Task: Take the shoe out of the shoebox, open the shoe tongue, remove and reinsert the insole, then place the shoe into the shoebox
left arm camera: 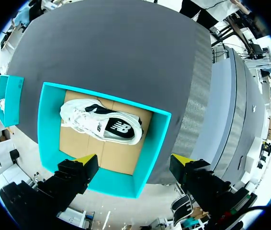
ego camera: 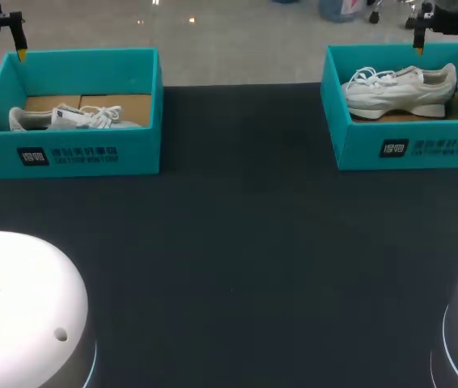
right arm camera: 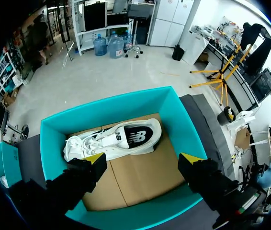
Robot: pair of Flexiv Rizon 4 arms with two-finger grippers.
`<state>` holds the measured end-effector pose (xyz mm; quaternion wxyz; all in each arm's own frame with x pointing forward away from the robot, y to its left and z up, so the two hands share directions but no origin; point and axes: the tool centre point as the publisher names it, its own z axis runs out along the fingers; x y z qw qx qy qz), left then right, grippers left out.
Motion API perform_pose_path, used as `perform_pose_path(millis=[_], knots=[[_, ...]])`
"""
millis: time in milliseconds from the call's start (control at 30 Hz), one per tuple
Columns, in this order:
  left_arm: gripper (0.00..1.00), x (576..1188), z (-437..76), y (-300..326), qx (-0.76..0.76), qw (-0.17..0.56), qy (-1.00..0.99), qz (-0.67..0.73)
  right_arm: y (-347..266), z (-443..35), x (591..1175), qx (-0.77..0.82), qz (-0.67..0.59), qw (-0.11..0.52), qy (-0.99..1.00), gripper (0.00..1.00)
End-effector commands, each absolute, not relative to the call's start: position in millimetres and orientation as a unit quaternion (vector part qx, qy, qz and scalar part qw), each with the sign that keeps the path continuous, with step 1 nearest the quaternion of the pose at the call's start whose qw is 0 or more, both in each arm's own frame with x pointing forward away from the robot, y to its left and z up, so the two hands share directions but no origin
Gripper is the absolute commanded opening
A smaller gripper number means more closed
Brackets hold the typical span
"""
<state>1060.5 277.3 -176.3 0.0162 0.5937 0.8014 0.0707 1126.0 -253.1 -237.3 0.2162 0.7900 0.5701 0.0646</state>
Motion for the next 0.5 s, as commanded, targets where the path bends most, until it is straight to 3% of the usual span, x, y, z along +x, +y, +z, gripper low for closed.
perform_pose_path(millis=[33,500], knots=[[1.00,1059.7,-176.0,277.2,0.594,0.016,0.801,0.072,-263.5,-252.9,1144.7,0.800,0.043,0.193,0.566,1.00],[1.00,1059.7,-176.0,277.2,0.594,0.016,0.801,0.072,-271.0,-256.4,1146.1,0.812,0.041,0.184,0.552,1.00]])
